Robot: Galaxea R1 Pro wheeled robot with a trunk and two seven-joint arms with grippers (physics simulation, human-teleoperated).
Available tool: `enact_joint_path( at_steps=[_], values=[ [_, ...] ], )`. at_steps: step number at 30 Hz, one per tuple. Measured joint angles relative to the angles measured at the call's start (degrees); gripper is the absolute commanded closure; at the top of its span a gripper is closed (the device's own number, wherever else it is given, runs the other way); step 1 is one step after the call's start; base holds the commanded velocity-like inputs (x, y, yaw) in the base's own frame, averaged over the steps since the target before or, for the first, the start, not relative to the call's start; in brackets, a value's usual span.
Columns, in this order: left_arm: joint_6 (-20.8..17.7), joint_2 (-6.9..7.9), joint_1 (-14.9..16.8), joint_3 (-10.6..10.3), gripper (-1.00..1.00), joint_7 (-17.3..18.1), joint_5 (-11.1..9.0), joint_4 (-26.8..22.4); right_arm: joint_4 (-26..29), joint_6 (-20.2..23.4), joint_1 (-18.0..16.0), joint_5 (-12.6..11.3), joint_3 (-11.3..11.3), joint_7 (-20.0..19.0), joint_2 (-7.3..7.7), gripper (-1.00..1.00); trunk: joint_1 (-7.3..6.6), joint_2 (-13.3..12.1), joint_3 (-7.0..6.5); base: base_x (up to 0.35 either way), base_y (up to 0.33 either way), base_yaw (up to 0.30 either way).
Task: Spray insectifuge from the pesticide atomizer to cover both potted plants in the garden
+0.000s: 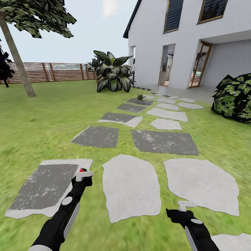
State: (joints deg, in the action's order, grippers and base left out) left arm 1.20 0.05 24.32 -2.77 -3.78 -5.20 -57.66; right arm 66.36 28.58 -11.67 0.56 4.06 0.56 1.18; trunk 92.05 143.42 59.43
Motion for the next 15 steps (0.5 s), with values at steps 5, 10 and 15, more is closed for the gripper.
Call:
enact_joint_path(
  at_steps=[5, 10, 15],
  values=[
    [0.0, 0.0, 0.0, 0.1, 1.0, 0.0, 0.0, 0.0, 0.0, 0.0, 0.0, 0.0, 0.0, 0.0, -0.04, -1.0, -0.01, 0.0, 0.0, 0.311, 0.077, 0.0],
    [-0.1, 0.0, 0.0, 0.1, 1.0, 0.0, 0.0, 0.0, 0.0, 0.0, 0.0, 0.0, 0.0, 0.0, -0.05, -1.0, -0.01, 0.0, 0.0, 0.331, 0.085, 0.0],
    [-1.0, 0.0, 0.0, 0.1, 1.0, 0.0, 0.0, 0.0, 0.1, 0.0, 0.0, 0.0, 0.1, 0.0, -0.05, -1.0, -0.03, 0.0, -0.07, 0.333, 0.089, 0.0]
  ],
)
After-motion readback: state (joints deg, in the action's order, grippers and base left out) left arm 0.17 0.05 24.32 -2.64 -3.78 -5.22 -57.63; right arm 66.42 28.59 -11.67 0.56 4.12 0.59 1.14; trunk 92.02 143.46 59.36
